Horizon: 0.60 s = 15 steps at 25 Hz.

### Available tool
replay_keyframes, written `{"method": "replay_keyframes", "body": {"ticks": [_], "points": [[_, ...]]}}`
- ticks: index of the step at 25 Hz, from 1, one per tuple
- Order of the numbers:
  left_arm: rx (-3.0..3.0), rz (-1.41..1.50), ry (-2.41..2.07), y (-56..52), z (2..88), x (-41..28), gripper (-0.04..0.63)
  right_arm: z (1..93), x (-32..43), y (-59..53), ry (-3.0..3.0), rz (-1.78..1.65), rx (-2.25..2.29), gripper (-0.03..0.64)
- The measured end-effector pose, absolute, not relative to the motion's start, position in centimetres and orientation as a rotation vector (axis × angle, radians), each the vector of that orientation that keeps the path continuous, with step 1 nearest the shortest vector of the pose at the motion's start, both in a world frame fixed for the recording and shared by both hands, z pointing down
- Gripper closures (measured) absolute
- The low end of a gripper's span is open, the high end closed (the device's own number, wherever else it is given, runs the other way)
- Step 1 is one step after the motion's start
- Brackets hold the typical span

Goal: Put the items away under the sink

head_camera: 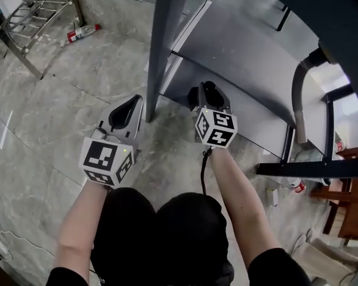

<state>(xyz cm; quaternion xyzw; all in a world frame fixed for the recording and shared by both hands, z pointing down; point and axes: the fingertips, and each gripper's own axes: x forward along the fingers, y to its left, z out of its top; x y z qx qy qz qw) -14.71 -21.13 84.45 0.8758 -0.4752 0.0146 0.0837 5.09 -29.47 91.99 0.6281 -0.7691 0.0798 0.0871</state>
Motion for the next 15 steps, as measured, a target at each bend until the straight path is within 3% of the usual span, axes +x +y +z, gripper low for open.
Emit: {"method": "replay_keyframes", "body": {"ticks": [14, 15], "points": [[2.584, 0.057, -1.473, -21.7, 84.9, -16.7, 0.586, 92.2, 5.3, -32.0, -2.349, 0.288, 1.942, 0.520], [2.586, 0.060, -1.469, -21.6, 85.0, -16.6, 0.586, 92.3, 5.1, -31.9, -2.363, 0.294, 1.915, 0.478]]}}
